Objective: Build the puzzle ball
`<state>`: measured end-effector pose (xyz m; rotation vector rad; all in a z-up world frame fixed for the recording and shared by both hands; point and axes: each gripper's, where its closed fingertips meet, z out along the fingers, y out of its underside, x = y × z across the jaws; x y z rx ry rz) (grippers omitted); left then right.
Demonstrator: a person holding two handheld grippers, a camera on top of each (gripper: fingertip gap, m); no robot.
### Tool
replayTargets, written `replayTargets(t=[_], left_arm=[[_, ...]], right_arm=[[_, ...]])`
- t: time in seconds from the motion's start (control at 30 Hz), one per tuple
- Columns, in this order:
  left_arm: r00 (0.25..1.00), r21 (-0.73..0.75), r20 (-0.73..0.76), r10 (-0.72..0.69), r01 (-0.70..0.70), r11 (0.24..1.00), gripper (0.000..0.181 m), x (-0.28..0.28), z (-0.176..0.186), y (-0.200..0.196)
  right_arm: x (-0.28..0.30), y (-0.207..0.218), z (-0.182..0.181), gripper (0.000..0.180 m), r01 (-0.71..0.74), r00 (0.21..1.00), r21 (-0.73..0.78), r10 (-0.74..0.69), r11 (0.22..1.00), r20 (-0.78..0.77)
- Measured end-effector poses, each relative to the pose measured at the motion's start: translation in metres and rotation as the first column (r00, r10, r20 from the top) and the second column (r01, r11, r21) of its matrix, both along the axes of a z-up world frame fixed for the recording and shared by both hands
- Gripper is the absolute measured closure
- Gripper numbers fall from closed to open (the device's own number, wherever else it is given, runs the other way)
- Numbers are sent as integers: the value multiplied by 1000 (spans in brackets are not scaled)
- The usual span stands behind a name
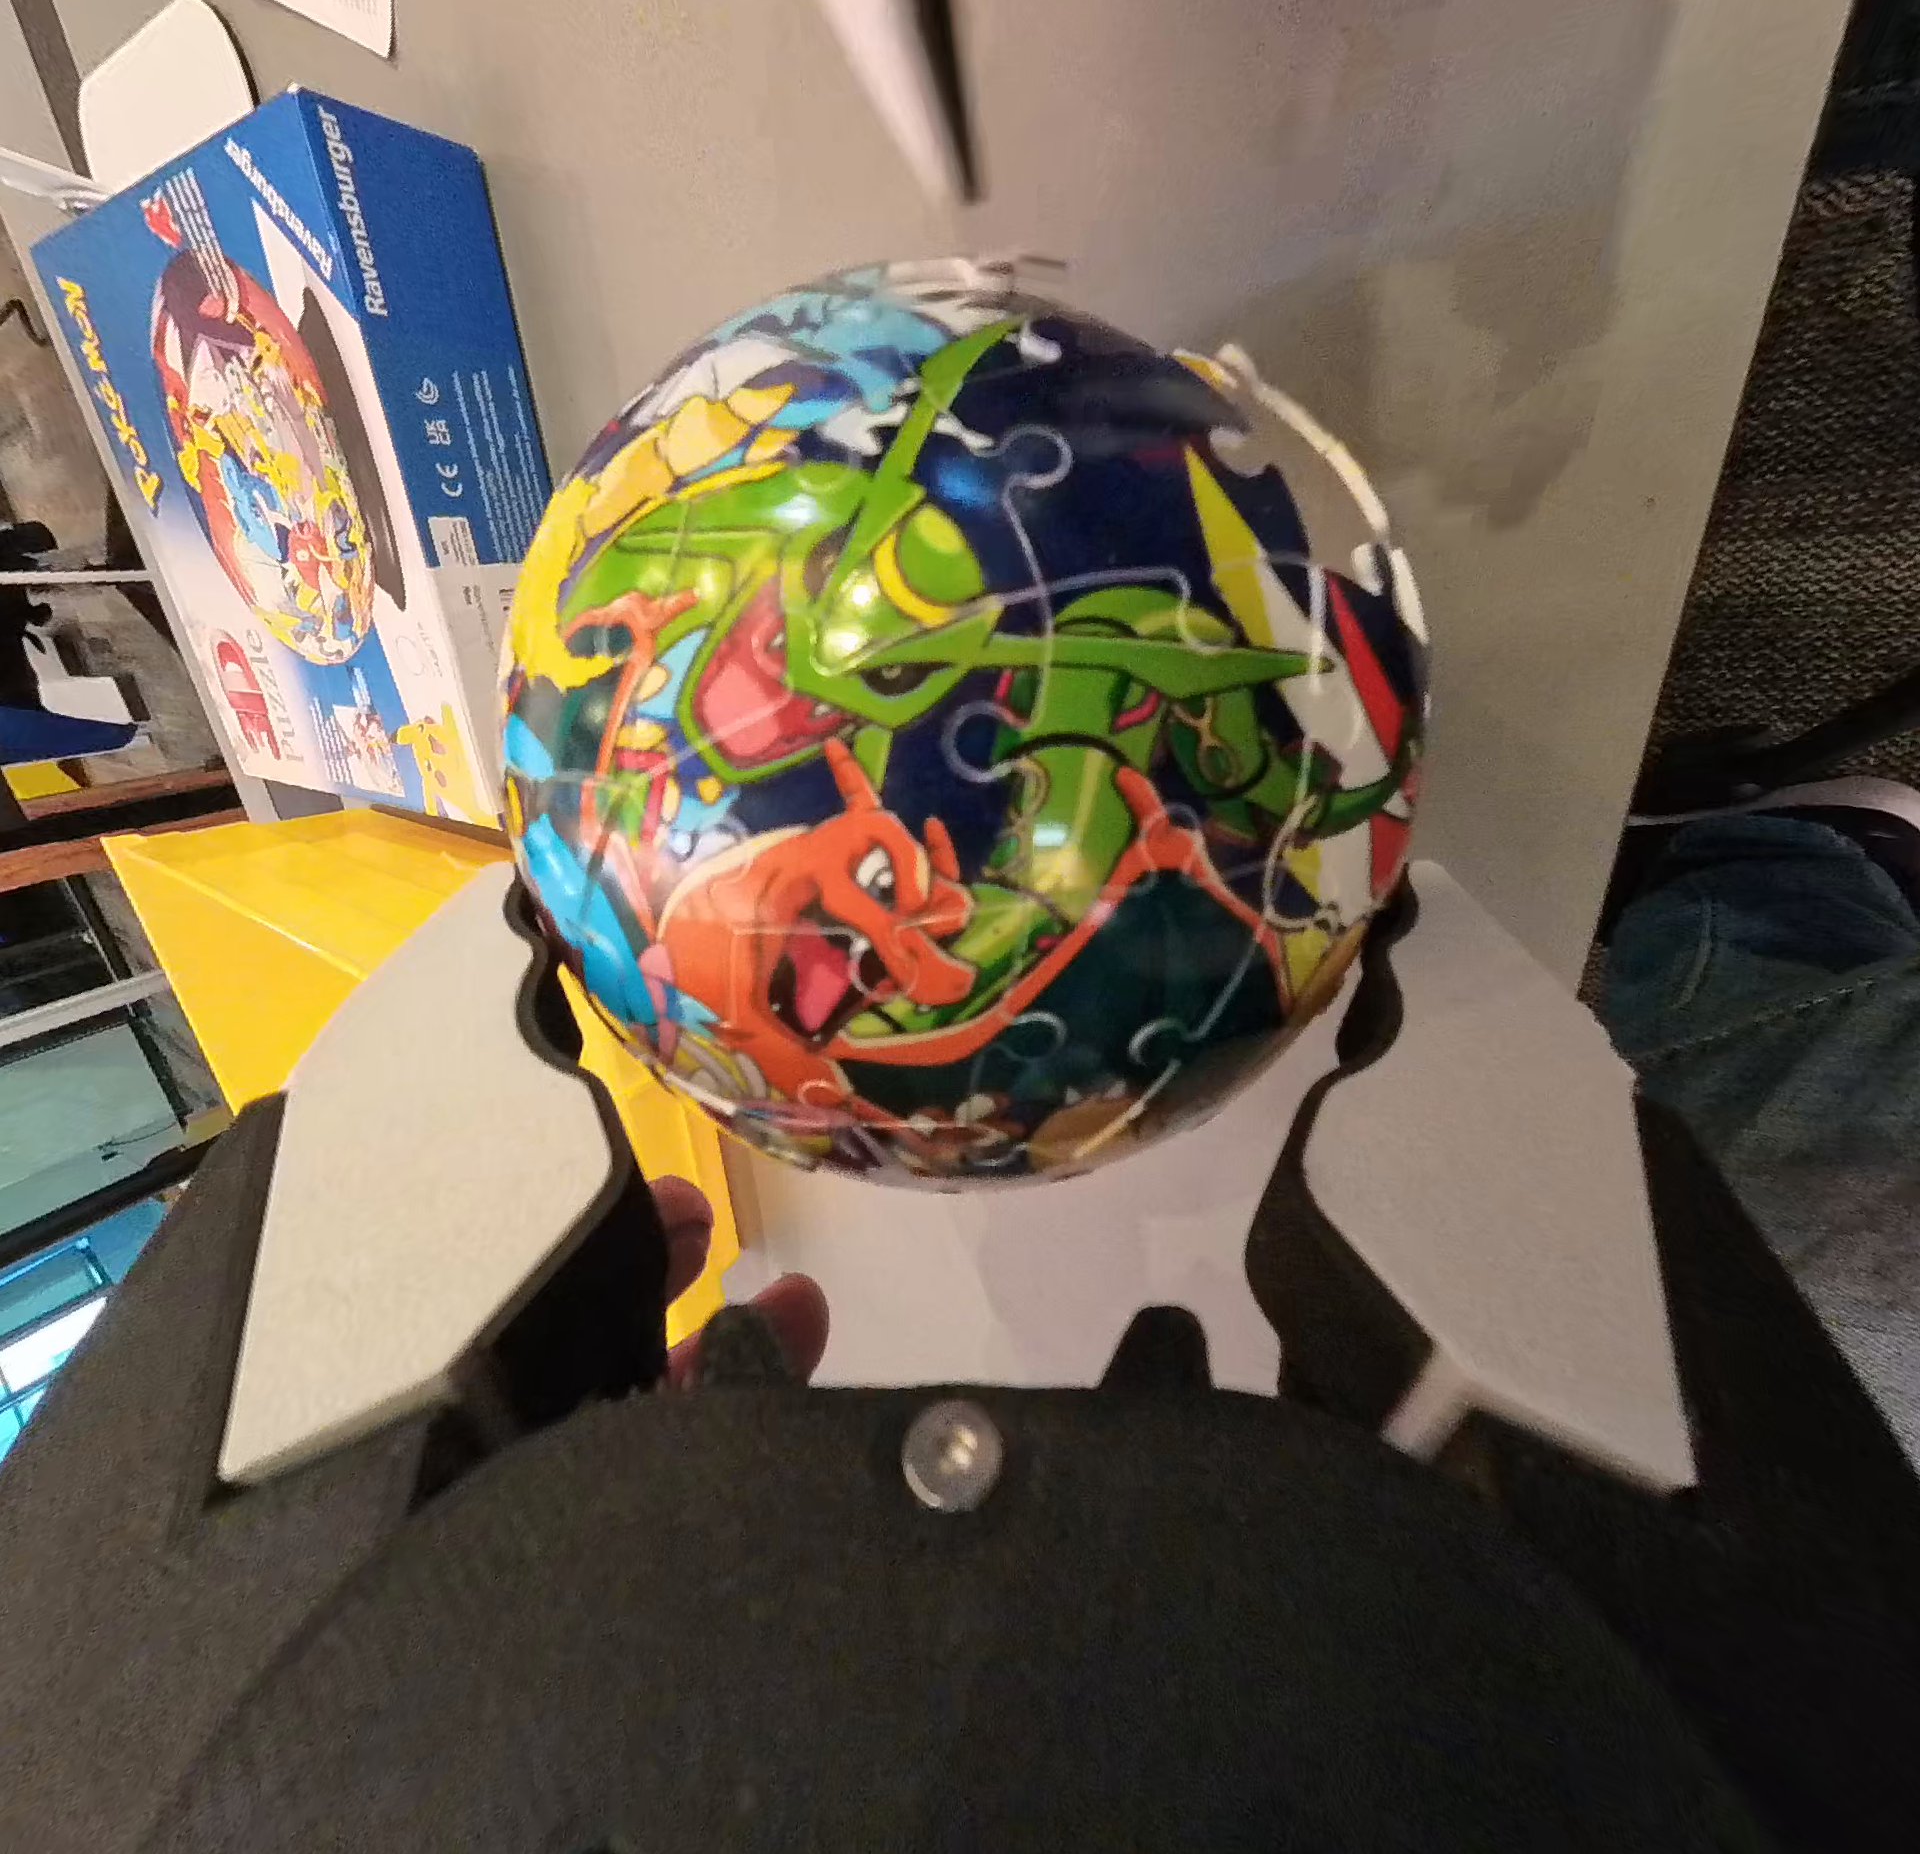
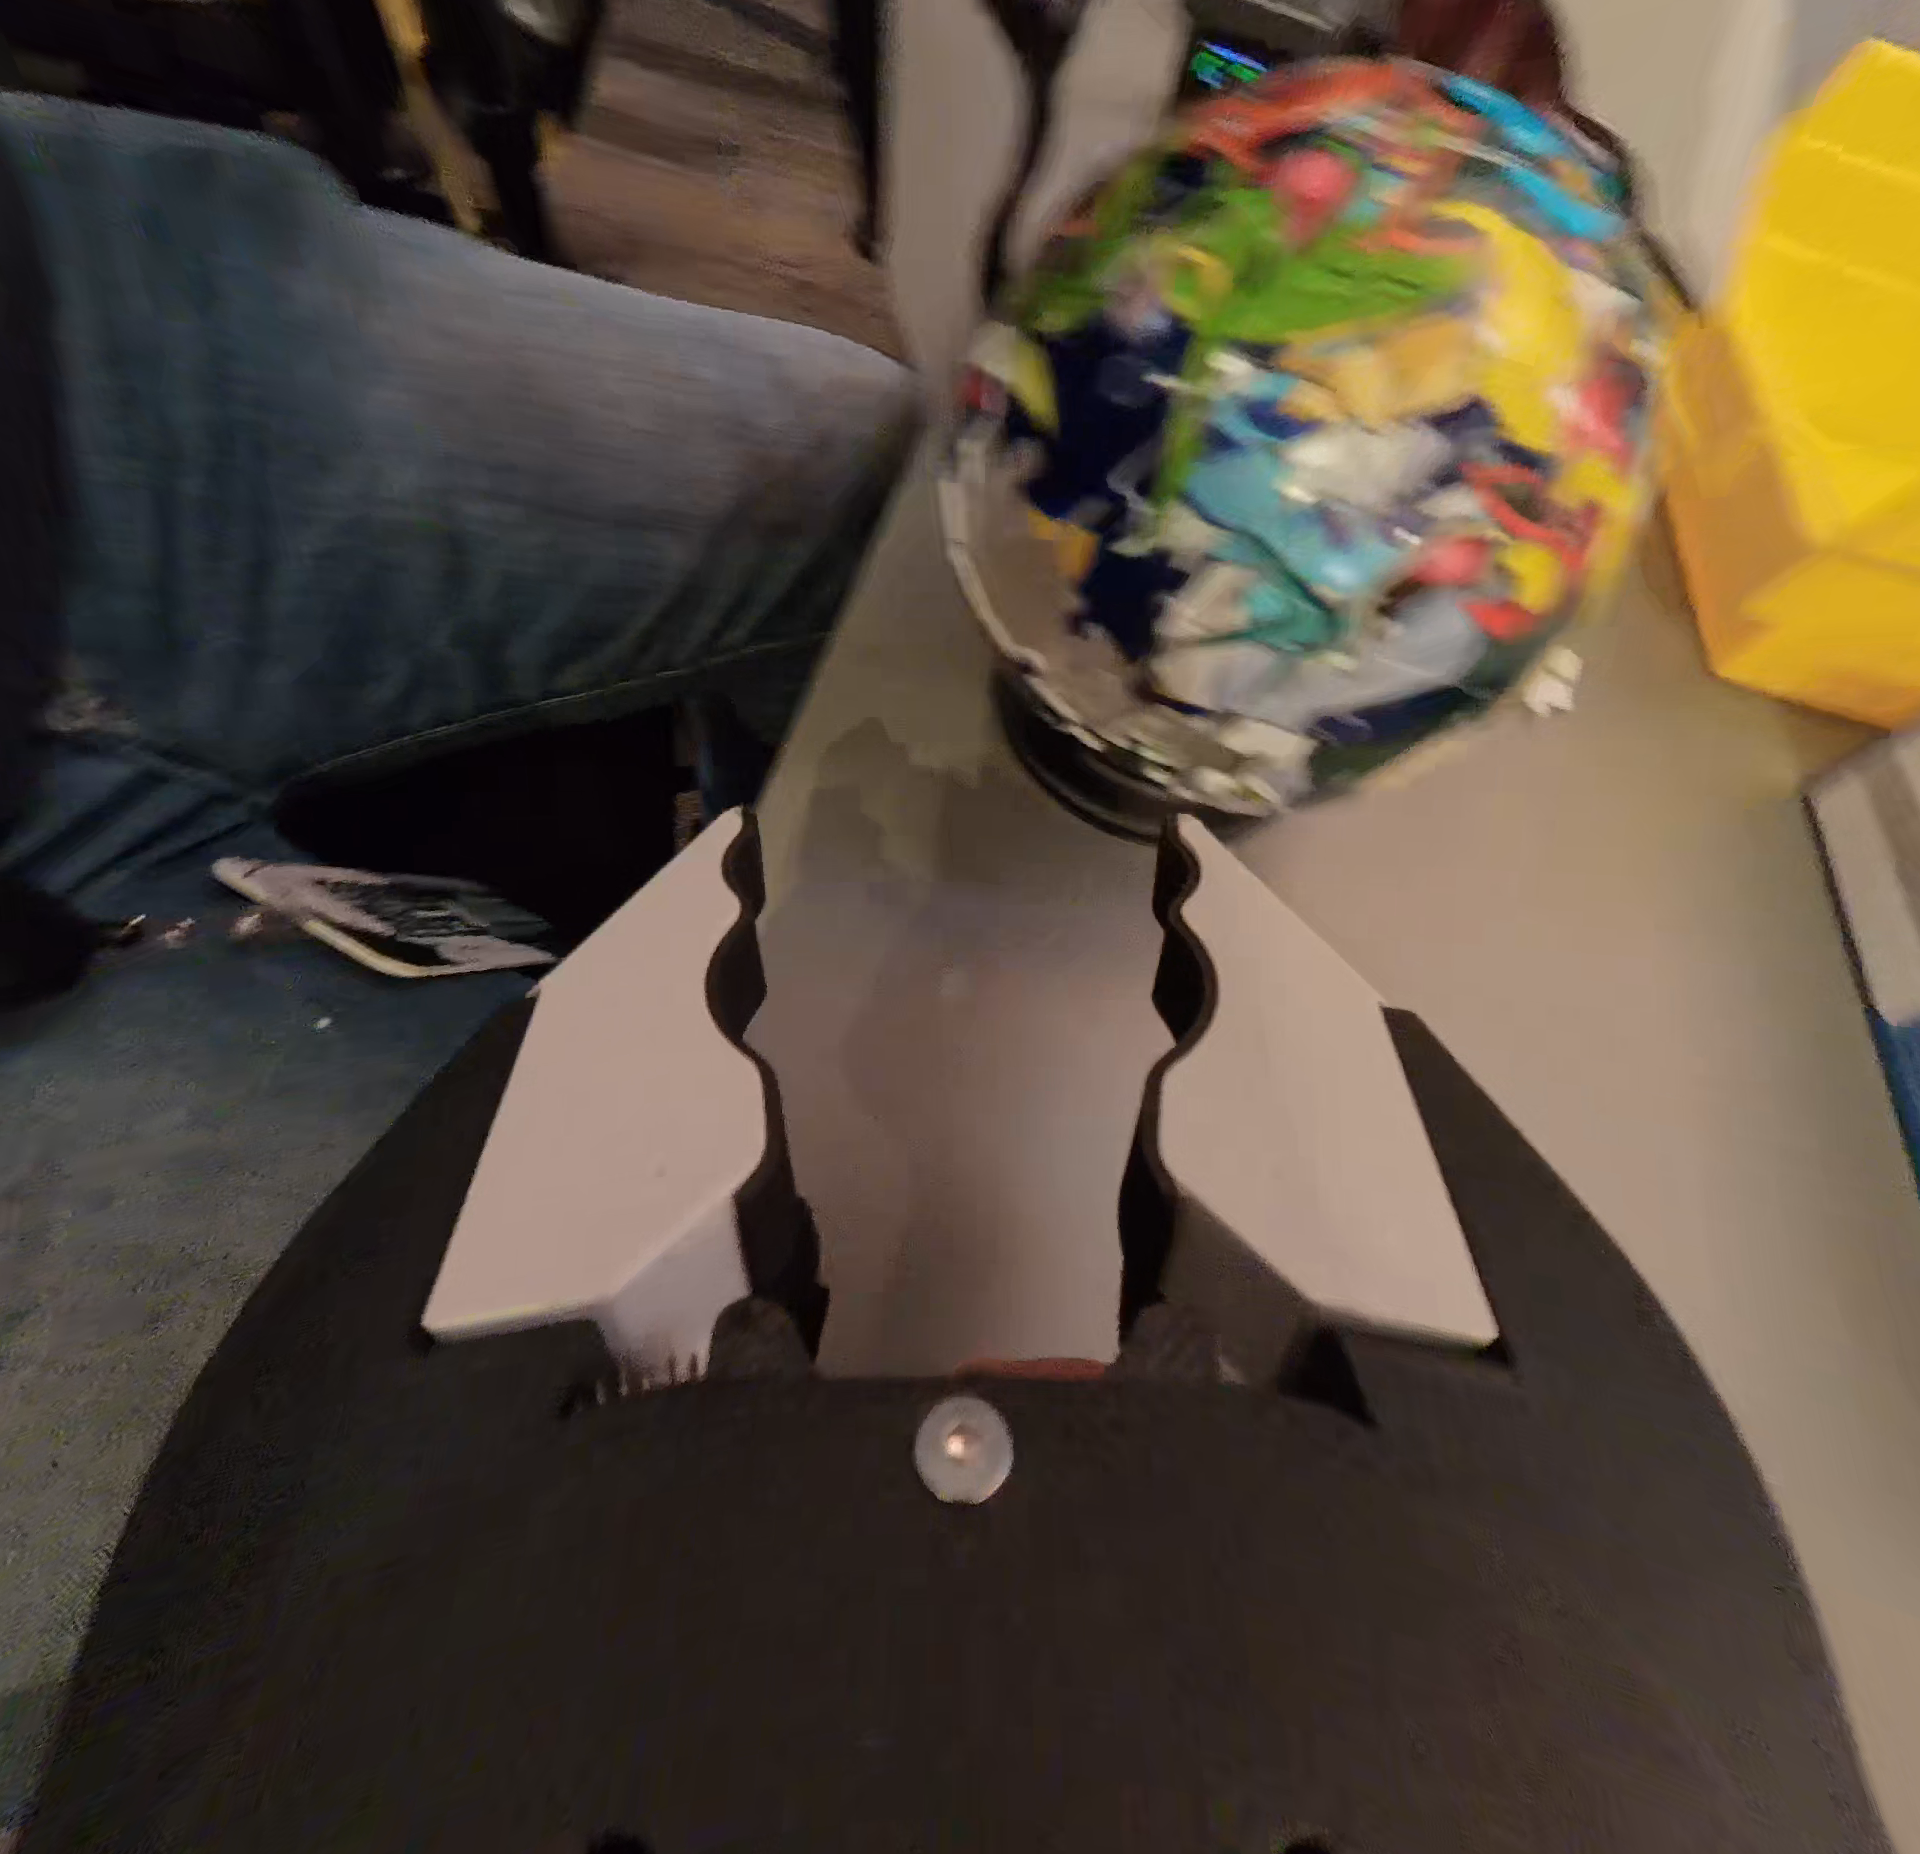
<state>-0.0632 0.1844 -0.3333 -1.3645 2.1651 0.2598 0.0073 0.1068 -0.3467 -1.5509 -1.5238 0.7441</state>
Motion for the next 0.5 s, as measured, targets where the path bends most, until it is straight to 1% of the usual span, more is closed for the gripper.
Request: replayTargets(t=[0.03,0.1,0.23,0.33,0.43,0.5], left_arm=[[1000,-2,0,-3,3,1000,39,0,0,0],[1000,-5,2,-8,8,1000,39,1,0,0],[1000,-7,7,-12,12,1000,39,1,0,0],[1000,-9,15,-20,20,1000,39,3,0,-1],[1000,-13,18,-24,24,1000,39,3,0,-1],[999,-17,22,-25,25,1000,39,2,0,0]], right_arm=[[-5,-7,-2,101,-32,999,21,32,999,-1],[-13,-14,-15,85,-63,996,50,60,997,66],[-27,-15,-32,62,-97,987,138,77,986,144],[-33,-18,-33,58,-150,978,159,123,976,171],[-34,-23,-38,58,-225,958,144,191,964,213],[-34,-24,-39,54,-248,951,119,218,962,217]])
